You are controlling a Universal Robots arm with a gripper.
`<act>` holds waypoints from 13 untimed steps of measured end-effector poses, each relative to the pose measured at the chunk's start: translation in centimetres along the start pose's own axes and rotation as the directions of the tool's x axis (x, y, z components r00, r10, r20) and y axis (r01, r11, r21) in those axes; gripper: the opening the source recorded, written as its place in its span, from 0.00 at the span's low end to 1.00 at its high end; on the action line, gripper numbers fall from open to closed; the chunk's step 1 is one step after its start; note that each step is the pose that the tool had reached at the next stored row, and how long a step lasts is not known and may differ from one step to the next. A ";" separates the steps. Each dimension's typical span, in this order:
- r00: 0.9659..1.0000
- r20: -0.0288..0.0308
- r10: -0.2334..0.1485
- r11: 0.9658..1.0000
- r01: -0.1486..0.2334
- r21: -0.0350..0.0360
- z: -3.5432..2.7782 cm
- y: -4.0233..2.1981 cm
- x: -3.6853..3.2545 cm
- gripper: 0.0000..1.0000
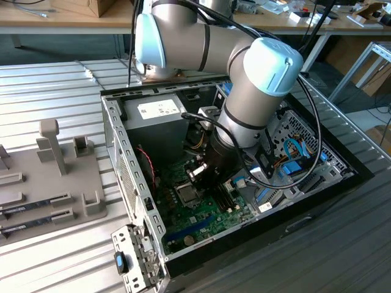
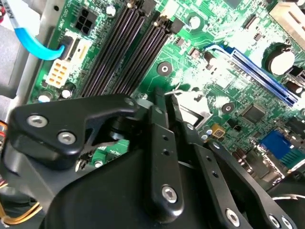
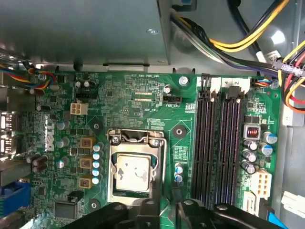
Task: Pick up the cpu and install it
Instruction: 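Install the first cpu locking lever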
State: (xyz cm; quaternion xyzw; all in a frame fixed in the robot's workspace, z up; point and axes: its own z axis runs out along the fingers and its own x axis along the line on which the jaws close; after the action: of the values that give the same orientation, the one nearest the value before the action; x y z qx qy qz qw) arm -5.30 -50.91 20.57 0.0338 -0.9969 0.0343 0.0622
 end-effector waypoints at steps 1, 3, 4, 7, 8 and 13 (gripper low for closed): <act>1.000 0.000 0.000 1.000 0.000 0.000 0.00 -0.01 -0.02 0.16; 1.000 0.000 0.000 1.000 0.000 0.000 0.01 -0.01 -0.04 0.16; 1.000 0.000 0.000 1.000 0.000 0.000 0.01 -0.02 -0.04 0.16; 1.000 0.000 0.000 1.000 0.000 0.000 -0.44 -0.04 0.01 0.16; 1.000 0.000 0.000 1.000 0.000 0.000 -0.85 -0.05 0.06 0.16; 1.000 0.000 0.000 1.000 0.000 0.002 -2.12 0.32 0.20 0.16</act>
State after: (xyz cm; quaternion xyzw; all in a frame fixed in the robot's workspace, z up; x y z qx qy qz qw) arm -5.26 -50.44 22.68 0.0338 -0.9969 0.0350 0.0622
